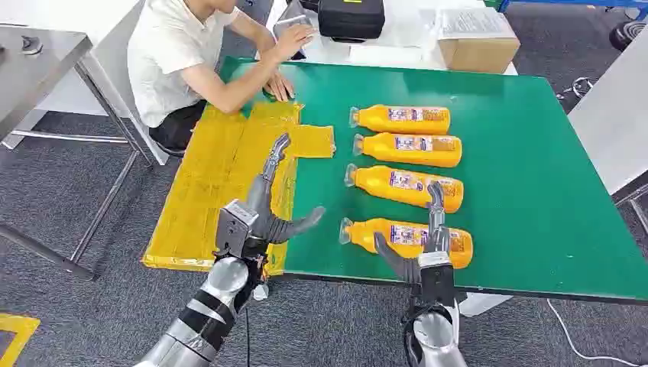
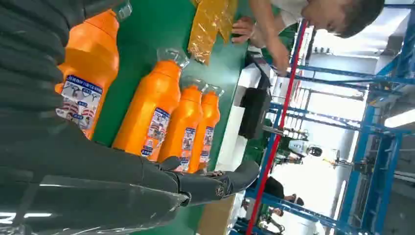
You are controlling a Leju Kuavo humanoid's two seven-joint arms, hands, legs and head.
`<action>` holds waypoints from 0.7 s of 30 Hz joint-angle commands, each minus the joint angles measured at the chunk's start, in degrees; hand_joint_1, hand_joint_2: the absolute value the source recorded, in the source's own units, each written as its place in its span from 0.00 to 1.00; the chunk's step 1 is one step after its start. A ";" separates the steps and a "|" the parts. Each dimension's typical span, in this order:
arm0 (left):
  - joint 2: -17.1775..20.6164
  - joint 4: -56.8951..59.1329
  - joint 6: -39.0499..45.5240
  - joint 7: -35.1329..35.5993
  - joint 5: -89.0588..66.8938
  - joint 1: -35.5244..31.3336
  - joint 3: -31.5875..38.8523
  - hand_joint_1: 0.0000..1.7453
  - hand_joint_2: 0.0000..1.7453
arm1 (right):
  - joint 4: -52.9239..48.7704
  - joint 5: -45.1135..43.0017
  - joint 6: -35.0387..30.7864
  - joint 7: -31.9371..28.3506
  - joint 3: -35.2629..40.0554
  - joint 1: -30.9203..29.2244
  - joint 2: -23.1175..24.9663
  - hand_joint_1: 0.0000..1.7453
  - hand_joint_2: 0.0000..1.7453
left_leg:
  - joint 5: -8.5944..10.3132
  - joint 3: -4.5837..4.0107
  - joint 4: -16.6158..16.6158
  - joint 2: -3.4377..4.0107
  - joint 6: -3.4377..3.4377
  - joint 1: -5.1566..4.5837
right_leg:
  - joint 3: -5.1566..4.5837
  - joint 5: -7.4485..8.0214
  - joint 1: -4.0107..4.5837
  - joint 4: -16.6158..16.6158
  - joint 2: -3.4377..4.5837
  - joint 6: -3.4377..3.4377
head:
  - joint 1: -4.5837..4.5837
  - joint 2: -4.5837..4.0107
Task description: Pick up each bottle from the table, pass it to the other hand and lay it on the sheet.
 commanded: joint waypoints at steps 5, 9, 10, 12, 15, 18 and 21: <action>2.47 -1.03 -0.33 -3.16 0.71 6.42 -0.75 0.00 1.00 | 1.33 1.04 -0.81 -0.81 3.97 2.31 -0.48 0.00 1.00 | -0.11 0.43 -0.17 0.19 -0.10 0.03 | 0.38 -0.05 0.03 -0.15 0.22 -0.11 | 0.00 0.00; 2.39 -8.83 -1.35 -1.95 0.13 12.92 -1.83 0.00 1.00 | -1.70 12.18 -10.37 0.36 5.72 7.05 -3.27 0.00 1.00 | -0.20 0.41 -0.10 0.11 -0.13 0.06 | 0.37 -0.17 0.05 -0.06 0.14 -0.14 | 0.00 0.00; 2.52 -9.37 -0.19 -1.19 -0.25 14.17 -1.38 0.00 1.00 | -1.29 13.59 -11.31 0.68 5.71 7.63 -3.87 0.00 1.00 | -0.19 0.36 -0.09 0.00 -0.11 0.06 | 0.36 -0.18 0.06 -0.09 0.02 -0.11 | 0.02 0.00; 3.04 -9.57 1.55 -0.72 -0.76 15.64 -0.32 0.00 1.00 | 0.16 14.17 -11.07 2.05 5.53 7.94 -4.59 0.00 1.00 | -0.24 0.48 -0.12 0.01 -0.11 0.06 | 0.47 -0.23 0.05 -0.13 0.07 -0.13 | 0.00 0.00; 2.81 -14.31 4.09 0.62 1.13 19.37 2.02 0.00 1.00 | 3.01 17.59 -14.05 5.55 5.44 8.40 -5.43 0.00 1.00 | -0.30 0.42 -0.10 0.09 -0.15 0.06 | 0.41 -0.21 0.06 -0.13 0.17 -0.17 | 0.02 0.00; 3.53 -18.11 4.11 1.09 0.96 21.45 1.60 0.00 1.00 | 4.46 19.90 -15.43 7.65 5.25 8.41 -6.37 0.00 1.00 | -0.29 0.25 -0.07 0.10 -0.12 0.08 | 0.25 -0.16 0.08 -0.11 0.15 -0.18 | 0.00 0.00; 3.47 -18.69 4.24 1.75 0.78 21.43 1.41 0.00 1.00 | 4.37 19.91 -15.52 7.68 5.27 8.22 -6.31 0.00 1.00 | -0.25 0.21 -0.07 -0.01 -0.11 0.04 | 0.21 -0.17 0.04 -0.08 0.06 -0.17 | 0.02 0.00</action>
